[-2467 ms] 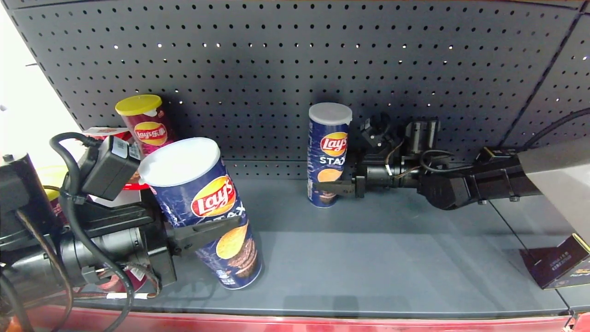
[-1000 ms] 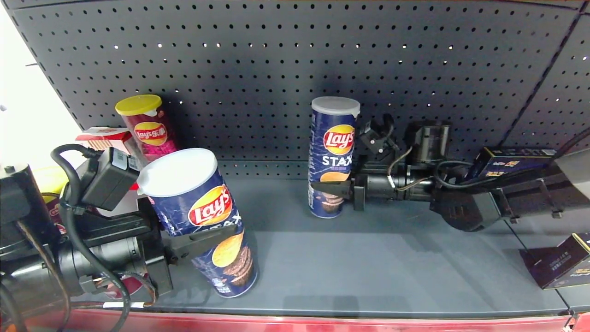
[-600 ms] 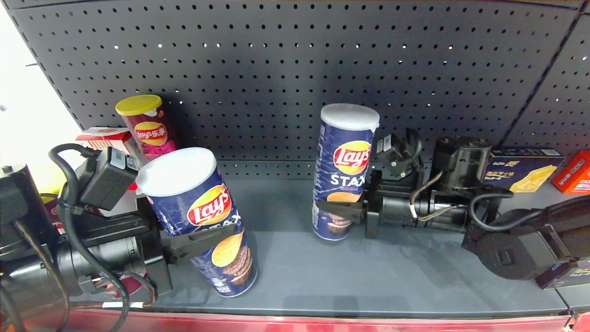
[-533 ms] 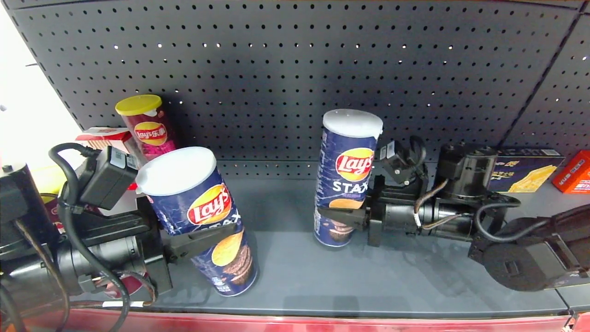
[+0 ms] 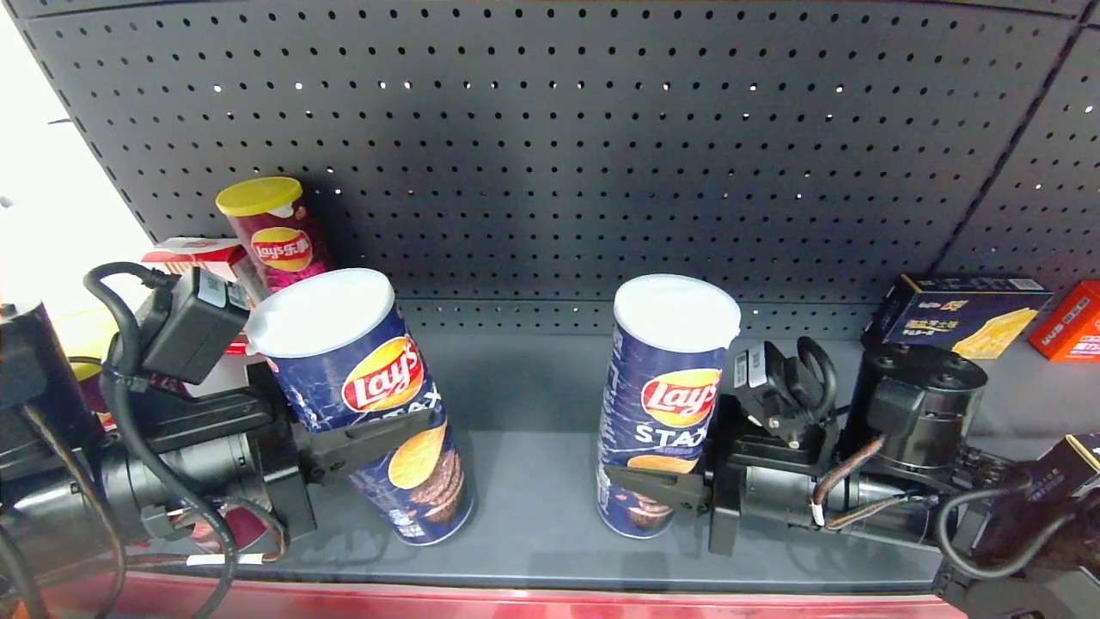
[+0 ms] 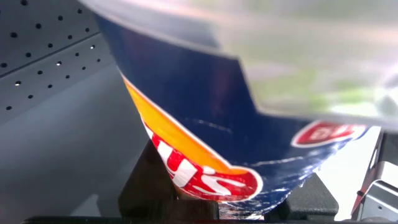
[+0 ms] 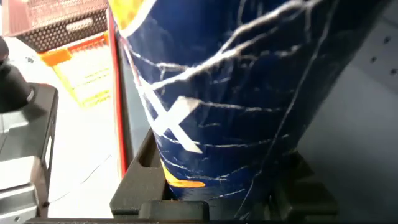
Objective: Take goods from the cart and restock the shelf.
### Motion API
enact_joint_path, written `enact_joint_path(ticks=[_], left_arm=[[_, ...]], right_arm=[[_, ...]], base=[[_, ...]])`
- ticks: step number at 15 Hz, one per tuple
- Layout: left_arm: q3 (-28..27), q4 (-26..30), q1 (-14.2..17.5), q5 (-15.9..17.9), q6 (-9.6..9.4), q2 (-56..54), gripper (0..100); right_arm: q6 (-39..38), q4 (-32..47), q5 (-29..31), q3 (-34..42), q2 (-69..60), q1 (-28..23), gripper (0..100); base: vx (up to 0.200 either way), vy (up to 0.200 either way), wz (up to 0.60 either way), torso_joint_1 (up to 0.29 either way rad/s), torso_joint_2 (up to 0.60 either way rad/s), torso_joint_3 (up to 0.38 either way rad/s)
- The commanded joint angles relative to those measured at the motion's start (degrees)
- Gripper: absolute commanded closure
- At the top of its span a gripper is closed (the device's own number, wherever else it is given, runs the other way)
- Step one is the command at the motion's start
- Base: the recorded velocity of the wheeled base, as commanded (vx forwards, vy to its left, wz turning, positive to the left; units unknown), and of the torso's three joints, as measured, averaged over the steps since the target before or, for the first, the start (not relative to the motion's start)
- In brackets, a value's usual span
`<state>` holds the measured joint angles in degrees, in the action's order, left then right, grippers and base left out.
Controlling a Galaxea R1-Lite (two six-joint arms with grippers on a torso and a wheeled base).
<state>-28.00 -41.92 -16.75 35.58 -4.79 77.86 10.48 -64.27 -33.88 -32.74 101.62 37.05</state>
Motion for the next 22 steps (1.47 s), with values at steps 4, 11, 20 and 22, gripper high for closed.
enact_joint_path(ticks=[4, 11, 20, 22], left_arm=[[0.1, 0.0, 0.1, 0.0, 0.04, 0.0, 100], [0.5, -0.1, 0.2, 0.1, 0.04, 0.1, 100], [0.5, -0.1, 0.2, 0.1, 0.04, 0.1, 100], [0.5, -0.1, 0.1, 0.1, 0.04, 0.1, 100]], right_arm=[[1.4, -0.4, -0.1, 1.3, 1.1, -0.2, 100], [2.5, -0.5, 2.2, 1.6, 0.8, 0.0, 0], [2.4, 0.3, 6.2, 5.4, -12.0, -0.5, 0], [2.4, 0.3, 6.2, 7.0, -14.0, -0.7, 0]], base=[[0.000, 0.000, 0.00, 0.000, 0.00, 0.000], [0.000, 0.000, 0.00, 0.000, 0.00, 0.000], [0.000, 0.000, 0.00, 0.000, 0.00, 0.000], [0.000, 0.000, 0.00, 0.000, 0.00, 0.000]])
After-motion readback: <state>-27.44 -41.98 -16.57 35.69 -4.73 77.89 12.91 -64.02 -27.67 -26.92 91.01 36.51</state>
